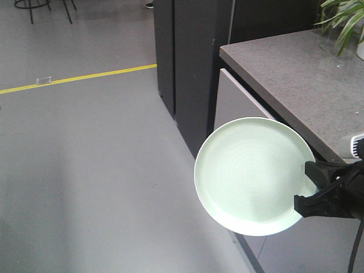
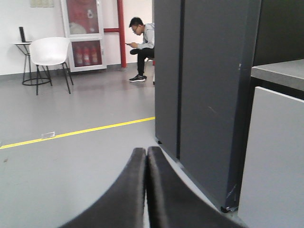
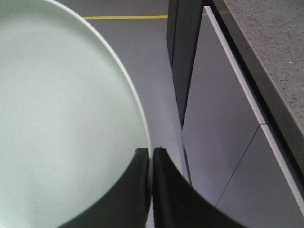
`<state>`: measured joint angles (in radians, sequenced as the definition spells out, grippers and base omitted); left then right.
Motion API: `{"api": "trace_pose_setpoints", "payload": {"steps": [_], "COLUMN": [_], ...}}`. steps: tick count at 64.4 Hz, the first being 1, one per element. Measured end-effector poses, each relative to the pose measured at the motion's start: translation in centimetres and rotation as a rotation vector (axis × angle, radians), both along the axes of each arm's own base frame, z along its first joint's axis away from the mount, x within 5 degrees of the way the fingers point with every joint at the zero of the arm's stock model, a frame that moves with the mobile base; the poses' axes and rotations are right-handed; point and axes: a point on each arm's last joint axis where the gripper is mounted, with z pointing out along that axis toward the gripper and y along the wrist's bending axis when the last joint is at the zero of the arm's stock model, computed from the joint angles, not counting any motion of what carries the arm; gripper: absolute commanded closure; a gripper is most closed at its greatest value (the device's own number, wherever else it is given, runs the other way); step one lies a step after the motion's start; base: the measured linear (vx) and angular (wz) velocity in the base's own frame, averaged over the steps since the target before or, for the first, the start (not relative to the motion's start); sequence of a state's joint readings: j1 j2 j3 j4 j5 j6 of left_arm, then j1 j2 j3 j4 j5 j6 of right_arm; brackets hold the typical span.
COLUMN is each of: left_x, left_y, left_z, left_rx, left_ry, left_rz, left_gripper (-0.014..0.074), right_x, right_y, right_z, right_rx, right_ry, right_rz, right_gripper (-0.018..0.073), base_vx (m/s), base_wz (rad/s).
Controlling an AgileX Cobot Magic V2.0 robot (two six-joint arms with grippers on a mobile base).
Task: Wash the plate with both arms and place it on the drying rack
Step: 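Turn the base toward the steel sink, plate held in right gripper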
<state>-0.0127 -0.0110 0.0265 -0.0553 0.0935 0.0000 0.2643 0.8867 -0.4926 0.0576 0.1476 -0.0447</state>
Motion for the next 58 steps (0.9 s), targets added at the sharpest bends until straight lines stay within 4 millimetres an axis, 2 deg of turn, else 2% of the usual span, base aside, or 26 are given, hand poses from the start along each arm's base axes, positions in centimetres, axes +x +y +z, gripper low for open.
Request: {"api": "trace_pose_setpoints", "payload": {"steps": [58], "left_x": [0.00], "left_y": [0.00], "left_z": [0.00], "left_rx": [0.000], "left_ry": [0.000], "left_rz": [0.000], "left_gripper": [0.0602], "right_x": [0.00], "right_y": [0.00], "right_z": [0.00], "right_rx": [0.000], "right_ry": [0.000], "right_rz": [0.000], "right_gripper": [0.0567], "base_vx": [0.07], "base_wz": [-0.27]}}
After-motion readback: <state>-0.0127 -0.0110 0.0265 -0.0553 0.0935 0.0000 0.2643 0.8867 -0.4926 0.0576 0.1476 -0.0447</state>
